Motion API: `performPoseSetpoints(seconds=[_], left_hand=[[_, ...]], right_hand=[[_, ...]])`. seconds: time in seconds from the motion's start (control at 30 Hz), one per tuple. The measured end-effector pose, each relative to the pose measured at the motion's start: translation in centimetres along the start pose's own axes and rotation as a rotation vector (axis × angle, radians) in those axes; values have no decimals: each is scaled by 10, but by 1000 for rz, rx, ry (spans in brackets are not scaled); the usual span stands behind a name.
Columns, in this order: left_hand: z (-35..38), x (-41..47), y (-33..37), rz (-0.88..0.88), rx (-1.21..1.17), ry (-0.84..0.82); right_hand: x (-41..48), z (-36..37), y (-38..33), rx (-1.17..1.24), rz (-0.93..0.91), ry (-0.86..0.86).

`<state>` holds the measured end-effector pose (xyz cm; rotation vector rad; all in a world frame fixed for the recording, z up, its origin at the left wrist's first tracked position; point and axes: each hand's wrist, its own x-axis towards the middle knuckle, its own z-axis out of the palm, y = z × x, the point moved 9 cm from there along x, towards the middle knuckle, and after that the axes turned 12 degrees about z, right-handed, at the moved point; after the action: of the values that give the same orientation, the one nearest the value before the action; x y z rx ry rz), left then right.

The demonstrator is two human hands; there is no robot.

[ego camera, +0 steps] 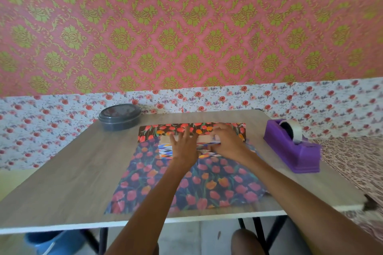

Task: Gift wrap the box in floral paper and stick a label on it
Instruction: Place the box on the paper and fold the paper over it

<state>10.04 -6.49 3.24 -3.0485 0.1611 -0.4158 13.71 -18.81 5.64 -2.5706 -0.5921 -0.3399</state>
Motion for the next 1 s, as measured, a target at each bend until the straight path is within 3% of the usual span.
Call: performPoseSetpoints(seconds=[0.2, 0.4, 0.47, 0.57, 1.0], left_hand=[[6, -1, 5, -69, 61, -31], [8, -2, 12, -101, 119, -62], [9, 0, 18, -101, 144, -60], [10, 0, 21, -135, 95, -63], [4, -4, 27, -106, 109, -82]], right_hand=[[-42, -69, 44, -77, 182, 276], [-99, -120, 111, -367, 472, 475], [-117, -133, 141, -356, 643, 490], [-134, -132, 176, -157, 838, 397], [-94, -108, 175, 64, 812, 354]])
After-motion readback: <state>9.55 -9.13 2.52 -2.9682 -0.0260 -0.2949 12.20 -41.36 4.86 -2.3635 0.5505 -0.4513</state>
